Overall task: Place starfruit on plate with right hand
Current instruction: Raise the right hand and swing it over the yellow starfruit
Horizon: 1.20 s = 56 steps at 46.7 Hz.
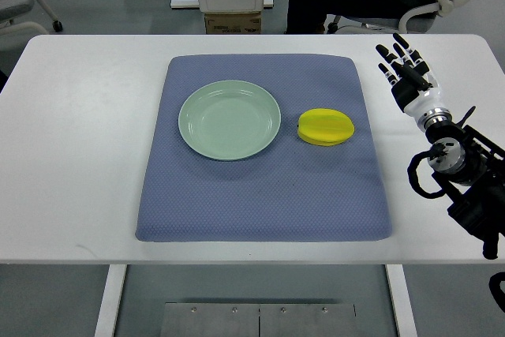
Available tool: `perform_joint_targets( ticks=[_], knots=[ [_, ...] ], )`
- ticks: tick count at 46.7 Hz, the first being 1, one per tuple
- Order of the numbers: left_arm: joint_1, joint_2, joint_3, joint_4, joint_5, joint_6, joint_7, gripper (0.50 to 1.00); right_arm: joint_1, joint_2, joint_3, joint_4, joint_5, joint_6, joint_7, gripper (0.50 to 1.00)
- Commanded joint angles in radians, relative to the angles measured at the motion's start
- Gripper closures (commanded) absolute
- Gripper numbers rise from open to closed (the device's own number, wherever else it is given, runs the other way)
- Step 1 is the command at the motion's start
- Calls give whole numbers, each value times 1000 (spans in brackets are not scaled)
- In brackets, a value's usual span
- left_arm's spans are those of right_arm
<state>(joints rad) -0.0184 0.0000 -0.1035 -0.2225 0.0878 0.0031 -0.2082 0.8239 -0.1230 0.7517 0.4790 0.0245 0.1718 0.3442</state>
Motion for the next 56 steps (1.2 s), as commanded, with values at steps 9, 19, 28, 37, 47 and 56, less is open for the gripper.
perform_joint_targets(
  ticks=[9, 19, 28, 37, 47, 56],
  knots=[
    [0, 0, 1, 0, 0, 0, 0, 500, 52, -1, -11, 6, -11, 5, 1, 500],
    [0, 0, -1, 0, 1, 0, 0, 500, 66, -41, -116, 52, -135, 5, 75, 500],
    [0, 0, -1, 0, 0, 0, 0, 500, 77, -164, -235, 231, -210, 2, 78, 500],
    [0, 0, 1, 0, 0, 0, 1, 500, 119, -340, -399, 401, -290, 3, 76, 500],
    [0, 0, 1, 0, 0, 0, 1, 500, 210, -491, -557, 553, -368, 0, 76, 500],
    [0, 0, -1, 0, 0, 0, 0, 500, 293, -521, -669, 586, -557, -11, 68, 500]
  ],
)
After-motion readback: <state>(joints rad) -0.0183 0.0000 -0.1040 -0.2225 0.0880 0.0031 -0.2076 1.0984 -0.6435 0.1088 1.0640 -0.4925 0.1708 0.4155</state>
